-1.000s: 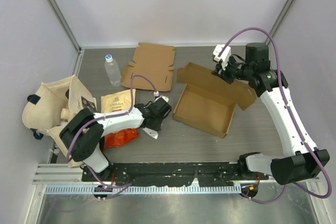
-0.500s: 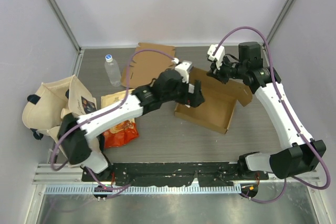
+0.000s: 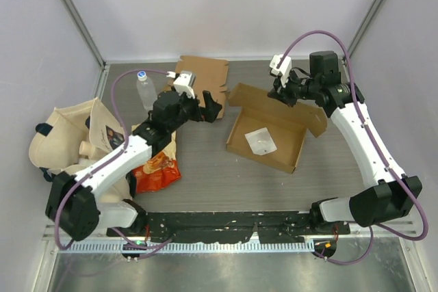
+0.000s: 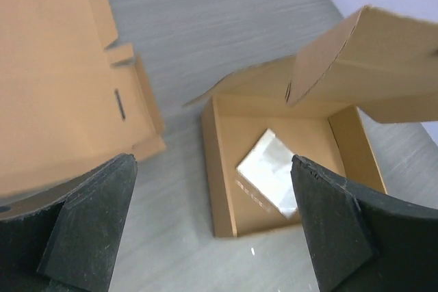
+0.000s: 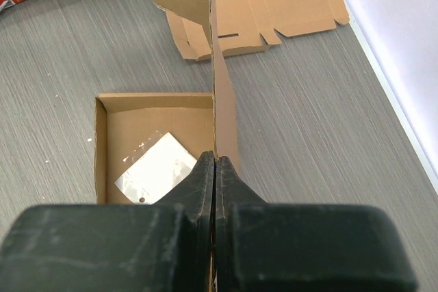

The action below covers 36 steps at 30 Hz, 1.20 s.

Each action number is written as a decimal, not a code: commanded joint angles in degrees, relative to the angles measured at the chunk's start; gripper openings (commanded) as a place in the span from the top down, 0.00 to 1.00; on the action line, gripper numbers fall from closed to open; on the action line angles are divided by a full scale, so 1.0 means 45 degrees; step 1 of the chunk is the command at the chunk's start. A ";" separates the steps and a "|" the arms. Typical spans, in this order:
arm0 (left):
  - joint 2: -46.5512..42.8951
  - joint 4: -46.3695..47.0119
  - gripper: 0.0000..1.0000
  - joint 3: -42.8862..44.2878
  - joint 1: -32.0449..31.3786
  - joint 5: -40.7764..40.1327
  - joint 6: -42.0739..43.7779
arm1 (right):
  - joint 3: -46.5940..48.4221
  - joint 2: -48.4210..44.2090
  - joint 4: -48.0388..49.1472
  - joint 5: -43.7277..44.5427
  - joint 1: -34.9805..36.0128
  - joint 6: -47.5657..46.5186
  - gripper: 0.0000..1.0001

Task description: Fold the paper box

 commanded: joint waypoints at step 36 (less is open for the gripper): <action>0.6449 0.3059 1.00 0.4003 0.0495 0.4673 0.4276 | -0.3008 -0.4551 0.1727 0.9646 -0.1397 1.2114 0.19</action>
